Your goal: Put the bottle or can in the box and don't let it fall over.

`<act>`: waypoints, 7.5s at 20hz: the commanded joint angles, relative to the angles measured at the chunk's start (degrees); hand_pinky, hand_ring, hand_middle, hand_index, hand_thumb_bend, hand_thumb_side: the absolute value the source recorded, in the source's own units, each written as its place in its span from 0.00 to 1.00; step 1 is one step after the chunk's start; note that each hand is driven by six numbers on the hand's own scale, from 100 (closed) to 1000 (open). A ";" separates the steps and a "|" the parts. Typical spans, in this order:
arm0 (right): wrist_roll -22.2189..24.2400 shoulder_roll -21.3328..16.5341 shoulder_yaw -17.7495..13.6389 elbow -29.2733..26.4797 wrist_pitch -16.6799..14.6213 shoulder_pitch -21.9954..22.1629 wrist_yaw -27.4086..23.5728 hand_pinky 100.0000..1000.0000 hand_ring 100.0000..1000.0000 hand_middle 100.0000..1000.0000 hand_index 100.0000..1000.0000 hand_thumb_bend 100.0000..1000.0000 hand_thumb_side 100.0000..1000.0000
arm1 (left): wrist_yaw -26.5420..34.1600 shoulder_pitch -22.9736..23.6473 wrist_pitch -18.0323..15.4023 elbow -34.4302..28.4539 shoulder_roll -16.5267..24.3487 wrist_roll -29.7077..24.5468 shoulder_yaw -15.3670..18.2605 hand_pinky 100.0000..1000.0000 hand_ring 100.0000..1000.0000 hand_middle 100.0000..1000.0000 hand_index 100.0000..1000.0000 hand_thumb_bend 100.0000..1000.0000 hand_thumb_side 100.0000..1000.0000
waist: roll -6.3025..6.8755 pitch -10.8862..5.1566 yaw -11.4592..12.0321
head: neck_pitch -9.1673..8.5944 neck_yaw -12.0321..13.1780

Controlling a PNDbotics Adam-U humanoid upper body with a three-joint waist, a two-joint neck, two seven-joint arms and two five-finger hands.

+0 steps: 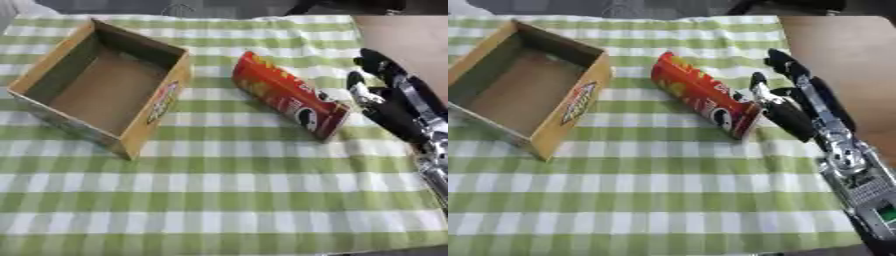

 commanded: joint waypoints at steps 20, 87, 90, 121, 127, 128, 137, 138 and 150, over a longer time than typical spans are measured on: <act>2.39 -0.76 3.10 5.14 -0.85 -1.89 -2.56 0.76 1.00 0.91 1.00 0.00 0.68 | 0.34 -0.19 0.16 -1.18 0.74 -0.32 0.25 0.43 0.43 0.56 0.71 0.14 0.61 | 0.20 -1.14 0.30 | -0.91 -0.54; 8.86 2.01 8.06 16.43 -1.64 -3.40 4.22 0.40 0.90 0.86 1.00 0.00 0.55 | 1.07 -0.74 0.23 -1.18 0.21 -0.66 0.28 0.43 0.43 0.55 0.68 0.10 0.62 | 0.37 -0.23 1.26 | -1.14 -1.08; 9.11 1.98 8.21 16.00 -1.22 -3.15 4.38 0.36 0.89 0.86 1.00 0.00 0.53 | 1.06 -0.79 0.22 -1.18 0.24 -0.69 0.30 0.43 0.43 0.55 0.68 0.10 0.62 | 0.39 -0.22 1.22 | -1.10 -1.04; 13.11 0.61 9.33 11.78 3.31 -2.25 15.37 0.56 0.92 0.87 1.00 0.00 0.37 | 1.00 -0.89 0.03 -1.18 0.25 -0.63 0.52 0.44 0.44 0.55 0.67 0.09 0.62 | 0.07 -0.50 1.20 | -1.09 -1.03; 14.01 1.01 9.81 12.63 3.92 -2.35 14.15 0.50 0.86 0.86 1.00 0.00 0.37 | 1.18 -0.97 0.11 -1.18 0.25 -0.46 0.56 0.44 0.43 0.55 0.67 0.08 0.62 | 0.03 -0.53 1.33 | -1.09 -1.08; 13.92 1.10 9.86 12.92 4.02 -2.40 13.56 0.45 0.84 0.85 1.00 0.00 0.35 | 1.23 -0.96 0.11 -1.18 0.24 -0.44 0.57 0.44 0.44 0.55 0.67 0.08 0.62 | 0.06 -0.54 1.34 | -1.13 -1.08; 11.48 1.61 10.45 15.39 4.88 -2.61 6.53 0.36 0.82 0.83 1.00 0.00 0.18 | 1.77 -0.99 0.13 -1.18 0.22 -0.01 0.71 0.45 0.44 0.54 0.67 0.08 0.62 | 0.23 -0.40 1.28 | -1.04 -1.23; 11.15 1.64 10.51 15.59 4.97 -2.65 6.12 0.37 0.82 0.83 1.00 0.00 0.15 | 1.81 -1.00 0.10 -1.18 0.22 0.03 0.74 0.45 0.44 0.54 0.67 0.08 0.62 | 0.26 -0.39 1.29 | -1.04 -1.24; 5.86 1.50 10.80 15.16 4.71 -3.08 6.19 0.24 0.75 0.76 0.99 0.00 0.00 | 2.10 -0.96 -0.09 -1.18 0.15 0.32 0.93 0.45 0.44 0.54 0.66 0.07 0.62 | 0.30 -0.30 1.33 | -0.99 -1.37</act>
